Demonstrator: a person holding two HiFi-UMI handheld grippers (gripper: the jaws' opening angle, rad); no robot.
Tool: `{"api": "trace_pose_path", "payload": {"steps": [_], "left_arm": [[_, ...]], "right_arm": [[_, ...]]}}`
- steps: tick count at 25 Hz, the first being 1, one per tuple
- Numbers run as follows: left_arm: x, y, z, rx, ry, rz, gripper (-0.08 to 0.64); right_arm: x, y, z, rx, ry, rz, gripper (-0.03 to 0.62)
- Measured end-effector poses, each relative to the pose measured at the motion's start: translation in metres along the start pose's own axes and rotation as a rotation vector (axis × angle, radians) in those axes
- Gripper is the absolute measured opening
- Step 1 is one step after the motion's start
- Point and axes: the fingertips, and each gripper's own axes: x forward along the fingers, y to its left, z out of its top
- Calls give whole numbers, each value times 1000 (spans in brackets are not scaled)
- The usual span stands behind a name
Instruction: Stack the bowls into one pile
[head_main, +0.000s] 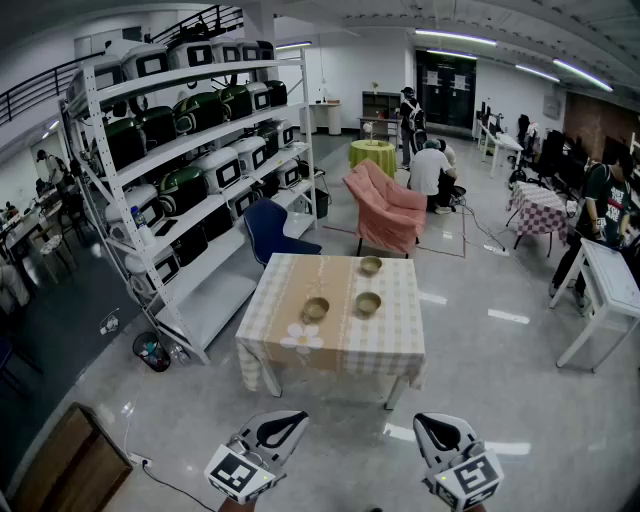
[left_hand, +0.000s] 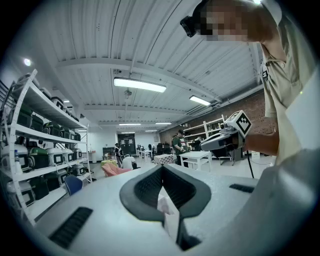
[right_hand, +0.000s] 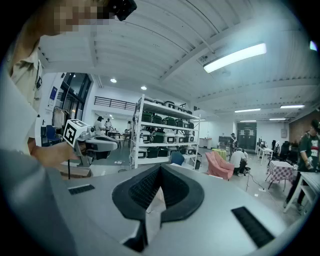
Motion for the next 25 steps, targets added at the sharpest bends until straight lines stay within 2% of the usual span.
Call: {"api": "trace_pose_path", "payload": {"steps": [13, 18, 25], "left_arm": [[23, -10, -9, -20, 47, 19, 8], [39, -13, 0, -27, 41, 38, 8], [61, -24, -1, -17, 62, 69, 8]], "right_arm": [[-2, -26, -2, 13, 7, 12, 3], [-2, -42, -3, 23, 15, 23, 3], [-5, -66, -13, 24, -4, 70, 3]]}}
